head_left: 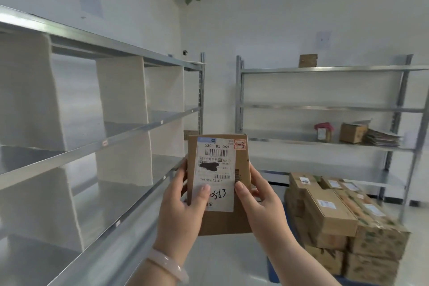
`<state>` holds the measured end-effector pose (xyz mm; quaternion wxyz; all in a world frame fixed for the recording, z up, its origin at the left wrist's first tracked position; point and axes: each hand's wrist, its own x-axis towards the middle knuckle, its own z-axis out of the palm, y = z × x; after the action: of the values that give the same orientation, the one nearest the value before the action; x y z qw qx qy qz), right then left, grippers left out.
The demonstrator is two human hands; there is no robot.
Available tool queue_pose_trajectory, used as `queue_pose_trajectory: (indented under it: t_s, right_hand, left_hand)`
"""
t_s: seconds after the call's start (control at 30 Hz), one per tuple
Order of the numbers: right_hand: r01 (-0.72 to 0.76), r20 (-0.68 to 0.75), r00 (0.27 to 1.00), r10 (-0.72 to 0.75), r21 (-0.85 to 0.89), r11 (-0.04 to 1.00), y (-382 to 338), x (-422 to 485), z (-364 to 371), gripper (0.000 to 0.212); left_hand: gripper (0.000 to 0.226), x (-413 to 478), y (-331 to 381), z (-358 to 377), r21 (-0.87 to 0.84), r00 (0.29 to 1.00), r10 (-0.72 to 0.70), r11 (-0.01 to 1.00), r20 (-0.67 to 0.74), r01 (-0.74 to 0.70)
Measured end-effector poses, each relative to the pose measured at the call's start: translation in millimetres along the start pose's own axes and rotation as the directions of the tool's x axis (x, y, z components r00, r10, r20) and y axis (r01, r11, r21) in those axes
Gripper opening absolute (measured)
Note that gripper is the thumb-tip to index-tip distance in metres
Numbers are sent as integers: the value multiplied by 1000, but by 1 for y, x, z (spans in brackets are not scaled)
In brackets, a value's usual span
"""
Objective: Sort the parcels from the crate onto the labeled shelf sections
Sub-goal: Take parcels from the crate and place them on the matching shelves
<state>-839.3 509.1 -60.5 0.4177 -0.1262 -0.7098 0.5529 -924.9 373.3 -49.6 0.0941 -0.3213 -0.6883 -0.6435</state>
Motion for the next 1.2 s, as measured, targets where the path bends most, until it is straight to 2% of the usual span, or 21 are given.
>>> queue_pose_trajectory:
  t_s: [0.37,0.63,0.73,1.03,1.2]
  right_hand:
    - [-20,-68,998,17,-46,999,83,141,56,46]
    - [-19,-132,991,10,-66,998,120,248,89,52]
    - [-6,-138,990,-5,-80,997,135,284,88,52]
    - [41,-90,995,-48,-79,996,200,416,63,52]
    - [43,7,999,-43,-53,998,236,510,58,58]
  left_hand:
    - [53,151,-112,44,-11,998,-25,1000,59,26]
    - [52,266,-160,74,-34,995,10,999,99,-6]
    - [68,300,-179,96,-36,993,10,999,114,-6]
    - [63,393,-219,181,-28,999,8,1000,33,-7]
    - [58,455,-235,224,3,998,8,1000,-59,-8]
